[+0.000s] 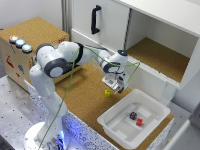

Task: Place the yellow block on the table

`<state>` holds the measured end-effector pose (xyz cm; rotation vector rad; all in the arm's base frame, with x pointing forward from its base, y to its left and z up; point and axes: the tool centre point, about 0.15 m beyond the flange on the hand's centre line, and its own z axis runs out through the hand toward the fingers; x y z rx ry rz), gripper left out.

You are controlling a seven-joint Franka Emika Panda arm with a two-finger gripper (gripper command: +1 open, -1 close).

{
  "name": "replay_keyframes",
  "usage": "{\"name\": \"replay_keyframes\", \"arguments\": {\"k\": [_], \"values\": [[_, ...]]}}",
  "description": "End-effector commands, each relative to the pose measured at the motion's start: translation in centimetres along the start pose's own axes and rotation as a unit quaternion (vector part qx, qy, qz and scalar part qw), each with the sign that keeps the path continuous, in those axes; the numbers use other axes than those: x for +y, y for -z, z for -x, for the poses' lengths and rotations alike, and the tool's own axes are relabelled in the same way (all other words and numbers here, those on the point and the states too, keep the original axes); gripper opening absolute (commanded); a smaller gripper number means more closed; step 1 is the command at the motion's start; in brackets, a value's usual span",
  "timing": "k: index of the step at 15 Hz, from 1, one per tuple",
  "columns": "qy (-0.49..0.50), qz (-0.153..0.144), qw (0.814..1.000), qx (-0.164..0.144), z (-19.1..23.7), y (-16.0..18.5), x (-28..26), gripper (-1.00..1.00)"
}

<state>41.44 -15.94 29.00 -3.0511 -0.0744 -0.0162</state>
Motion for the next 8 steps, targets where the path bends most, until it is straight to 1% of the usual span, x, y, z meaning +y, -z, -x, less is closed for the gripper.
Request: {"name": "replay_keyframes", "arguments": {"k": [1, 2, 3, 4, 5, 6, 7, 8], "values": [[0.100, -0.022, 0.994, -0.035, 0.1, 0.3, -1.1, 1.00], [0.140, -0.021, 0.989, -0.046, -0.1, -0.3, -1.7, 1.00], [0.186, -0.010, 0.981, -0.051, -0.3, -1.0, -2.3, 1.00], [0.235, -0.002, 0.970, -0.059, -0.3, -1.7, -2.6, 1.00], [0.281, 0.015, 0.957, -0.071, -0.3, -2.5, -3.0, 1.00], [0.320, 0.022, 0.944, -0.077, -0.2, -3.3, -3.1, 1.00], [0.354, 0.038, 0.931, -0.079, -0.1, -4.1, -3.3, 1.00], [0.372, 0.046, 0.924, -0.077, -0.1, -4.7, -3.4, 1.00]]}}
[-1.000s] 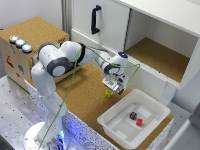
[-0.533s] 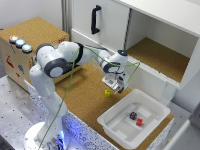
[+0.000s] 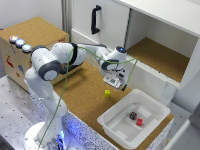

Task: Place the yellow block on the table

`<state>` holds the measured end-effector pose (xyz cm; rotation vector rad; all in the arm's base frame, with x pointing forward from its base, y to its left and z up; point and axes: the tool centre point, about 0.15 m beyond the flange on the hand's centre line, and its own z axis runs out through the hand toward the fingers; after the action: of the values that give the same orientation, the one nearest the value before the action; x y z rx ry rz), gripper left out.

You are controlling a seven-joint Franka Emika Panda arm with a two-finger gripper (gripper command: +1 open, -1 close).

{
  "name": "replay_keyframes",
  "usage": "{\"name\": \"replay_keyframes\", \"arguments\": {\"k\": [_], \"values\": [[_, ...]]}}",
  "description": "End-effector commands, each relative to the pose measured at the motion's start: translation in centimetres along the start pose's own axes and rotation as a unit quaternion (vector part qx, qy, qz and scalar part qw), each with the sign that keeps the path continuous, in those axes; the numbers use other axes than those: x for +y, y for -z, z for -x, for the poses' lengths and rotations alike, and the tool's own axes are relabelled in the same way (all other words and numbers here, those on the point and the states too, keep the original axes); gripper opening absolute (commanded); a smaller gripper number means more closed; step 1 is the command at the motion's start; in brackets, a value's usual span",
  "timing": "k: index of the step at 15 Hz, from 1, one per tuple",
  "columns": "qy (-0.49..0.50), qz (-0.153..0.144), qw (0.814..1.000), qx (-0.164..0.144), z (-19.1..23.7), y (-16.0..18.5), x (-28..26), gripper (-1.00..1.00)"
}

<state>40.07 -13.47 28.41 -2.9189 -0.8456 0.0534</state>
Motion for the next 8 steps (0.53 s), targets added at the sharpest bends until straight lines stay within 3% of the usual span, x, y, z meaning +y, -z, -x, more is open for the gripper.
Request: {"name": "replay_keyframes", "arguments": {"k": [1, 5, 8], "values": [[0.146, 0.051, 0.986, -0.060, -2.0, -4.9, 0.1, 1.00], [0.193, 0.082, 0.977, -0.039, -2.1, -6.8, 0.5, 1.00], [0.188, 0.085, 0.978, -0.032, -1.6, -8.0, 2.0, 1.00]]}}
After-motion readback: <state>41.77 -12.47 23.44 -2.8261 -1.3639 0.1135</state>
